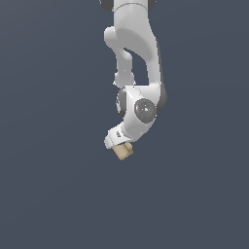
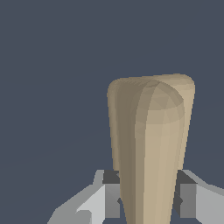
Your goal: Pick up the object and move it to a goal position.
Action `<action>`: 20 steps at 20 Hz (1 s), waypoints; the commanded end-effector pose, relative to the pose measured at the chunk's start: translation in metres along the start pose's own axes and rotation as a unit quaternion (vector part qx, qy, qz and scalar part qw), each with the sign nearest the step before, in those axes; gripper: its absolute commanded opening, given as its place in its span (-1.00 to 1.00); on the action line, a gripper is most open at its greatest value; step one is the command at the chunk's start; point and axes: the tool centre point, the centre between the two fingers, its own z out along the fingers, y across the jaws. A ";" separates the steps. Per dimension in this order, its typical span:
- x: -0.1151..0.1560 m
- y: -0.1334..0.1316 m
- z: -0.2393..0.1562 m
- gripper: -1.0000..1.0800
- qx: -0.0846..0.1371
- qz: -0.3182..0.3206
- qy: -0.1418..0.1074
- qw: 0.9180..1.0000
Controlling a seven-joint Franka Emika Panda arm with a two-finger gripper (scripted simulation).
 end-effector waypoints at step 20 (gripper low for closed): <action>-0.058 0.032 -0.213 -1.00 0.001 0.000 0.001 1.000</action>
